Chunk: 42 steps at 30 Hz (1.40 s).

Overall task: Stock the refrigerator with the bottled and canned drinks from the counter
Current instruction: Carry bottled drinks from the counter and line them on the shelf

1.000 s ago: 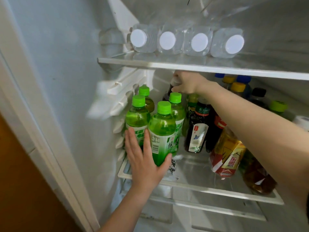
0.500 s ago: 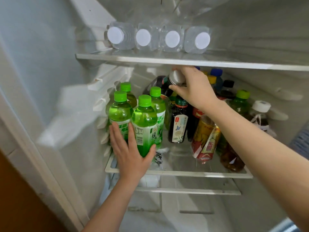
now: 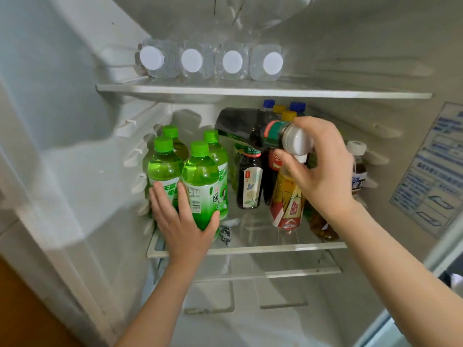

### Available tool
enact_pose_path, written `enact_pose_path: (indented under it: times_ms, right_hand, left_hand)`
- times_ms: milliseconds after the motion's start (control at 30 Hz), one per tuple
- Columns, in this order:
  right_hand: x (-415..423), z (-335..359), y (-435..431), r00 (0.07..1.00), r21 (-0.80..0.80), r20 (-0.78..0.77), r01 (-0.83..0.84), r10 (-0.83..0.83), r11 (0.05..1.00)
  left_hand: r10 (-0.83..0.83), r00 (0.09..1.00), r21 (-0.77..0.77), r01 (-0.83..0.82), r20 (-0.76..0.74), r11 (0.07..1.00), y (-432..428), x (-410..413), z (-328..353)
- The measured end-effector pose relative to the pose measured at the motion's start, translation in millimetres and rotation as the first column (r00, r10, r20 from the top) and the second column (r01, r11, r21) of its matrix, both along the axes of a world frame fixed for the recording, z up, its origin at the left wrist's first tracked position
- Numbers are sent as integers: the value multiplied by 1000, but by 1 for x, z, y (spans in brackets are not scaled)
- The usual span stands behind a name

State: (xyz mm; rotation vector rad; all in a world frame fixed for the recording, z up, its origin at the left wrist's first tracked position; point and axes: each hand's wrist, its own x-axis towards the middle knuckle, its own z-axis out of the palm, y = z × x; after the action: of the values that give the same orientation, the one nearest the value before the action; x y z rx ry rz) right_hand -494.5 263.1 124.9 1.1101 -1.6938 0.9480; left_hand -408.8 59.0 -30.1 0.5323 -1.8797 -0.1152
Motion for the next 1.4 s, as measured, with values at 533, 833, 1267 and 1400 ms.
enact_pose_path:
  times_ms: [533,833,1267,1400]
  right_hand:
    - [6,-2,6,950,233,296,29,-100,972]
    - [-21,-2,-22,904,415,362,60,-226,908]
    - [-41,9,-33,926,532,232,135,-297,836]
    - [-49,24,-25,929,632,353,-153,-107,759]
  left_hand:
    - [-1,998,-53,-2,-56,999,-6,-4,-7]
    - [15,999,-30,-16,-36,999,-5,-4,-4]
    - [53,998,10,-54,43,998,4,1,3]
    - [53,997,72,-57,54,996,6,1,4]
